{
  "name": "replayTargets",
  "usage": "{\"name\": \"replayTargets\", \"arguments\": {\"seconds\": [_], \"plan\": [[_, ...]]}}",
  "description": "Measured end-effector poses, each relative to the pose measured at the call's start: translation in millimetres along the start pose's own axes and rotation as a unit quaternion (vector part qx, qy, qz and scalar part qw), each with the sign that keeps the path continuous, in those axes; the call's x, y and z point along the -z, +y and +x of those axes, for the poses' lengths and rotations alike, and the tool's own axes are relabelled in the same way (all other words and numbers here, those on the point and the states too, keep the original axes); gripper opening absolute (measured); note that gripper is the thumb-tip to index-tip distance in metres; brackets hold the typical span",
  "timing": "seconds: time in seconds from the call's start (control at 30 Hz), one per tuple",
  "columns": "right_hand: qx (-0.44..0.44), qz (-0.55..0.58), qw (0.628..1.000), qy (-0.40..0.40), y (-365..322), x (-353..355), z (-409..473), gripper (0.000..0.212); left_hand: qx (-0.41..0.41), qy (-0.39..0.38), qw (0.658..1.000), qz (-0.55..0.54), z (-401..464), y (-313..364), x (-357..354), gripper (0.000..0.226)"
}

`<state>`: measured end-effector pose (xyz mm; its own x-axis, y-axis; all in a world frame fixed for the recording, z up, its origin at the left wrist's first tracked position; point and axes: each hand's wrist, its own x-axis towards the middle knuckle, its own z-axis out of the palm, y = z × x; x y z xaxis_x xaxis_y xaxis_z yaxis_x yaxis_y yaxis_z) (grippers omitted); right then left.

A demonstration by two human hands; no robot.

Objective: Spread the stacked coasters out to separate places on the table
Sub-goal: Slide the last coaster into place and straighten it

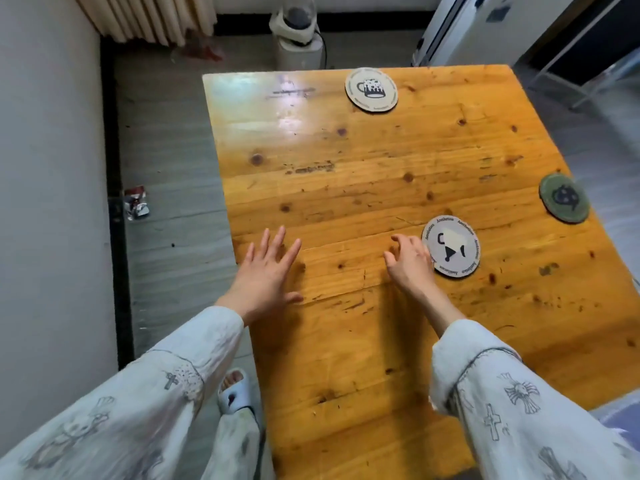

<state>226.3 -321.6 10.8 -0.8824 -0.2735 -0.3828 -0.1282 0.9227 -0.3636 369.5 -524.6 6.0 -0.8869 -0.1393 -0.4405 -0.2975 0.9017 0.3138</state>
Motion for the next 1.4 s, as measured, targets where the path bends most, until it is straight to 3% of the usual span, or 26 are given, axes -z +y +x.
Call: {"name": "replayTargets", "arguments": {"seconds": [0.1, 0.23, 0.37, 0.47, 0.63, 0.93, 1.07, 1.2, 1.27, 1.33, 1.4], "plan": [[-0.006, -0.017, 0.999, 0.044, 25.3, 1.2, 15.8, 0.042, 0.024, -0.030, 0.999, 0.025, 24.7, 4.9, -9.4, 0.125], [-0.035, -0.075, 0.990, 0.110, 56.5, 6.5, 33.2, 0.058, 0.049, -0.065, 0.996, 0.025, 35.5, 13.5, -22.6, 0.135], [-0.138, -0.062, 0.988, 0.039, 76.4, 20.4, 56.3, 0.102, 0.056, -0.068, 0.996, 0.018, 36.9, 18.2, -24.2, 0.134], [-0.175, -0.032, 0.984, -0.019, 82.8, 28.2, 68.2, 0.115, 0.055, -0.068, 0.996, 0.008, 37.2, 19.0, -21.6, 0.133], [-0.148, -0.053, 0.987, 0.012, 73.2, 22.3, 63.8, 0.099, 0.063, -0.073, 0.995, 0.003, 36.7, 15.9, -19.6, 0.133], [-0.106, -0.059, 0.992, -0.019, 27.6, -7.5, 39.0, 0.086, 0.066, -0.084, 0.994, -0.008, 38.2, 21.7, -16.7, 0.133], [-0.015, -0.043, 0.999, -0.018, 7.3, -16.5, 30.4, 0.074, 0.066, -0.079, 0.995, -0.009, 38.9, 22.1, -15.8, 0.133], [0.097, 0.064, 0.993, -0.016, 3.7, -15.8, 22.8, 0.052, 0.063, -0.077, 0.995, -0.007, 38.2, 21.6, -17.6, 0.133], [0.069, 0.095, 0.993, 0.026, 6.2, -14.6, 19.9, 0.047, 0.062, -0.075, 0.995, -0.008, 38.2, 20.4, -18.3, 0.133], [-0.014, 0.095, 0.993, 0.064, 10.8, -14.6, 14.7, 0.045, 0.060, -0.071, 0.996, -0.012, 38.6, 19.7, -18.1, 0.133], [-0.088, 0.079, 0.992, 0.042, 13.8, -19.3, 6.5, 0.048, 0.057, -0.070, 0.996, -0.017, 37.9, 19.3, -18.5, 0.132]]}}
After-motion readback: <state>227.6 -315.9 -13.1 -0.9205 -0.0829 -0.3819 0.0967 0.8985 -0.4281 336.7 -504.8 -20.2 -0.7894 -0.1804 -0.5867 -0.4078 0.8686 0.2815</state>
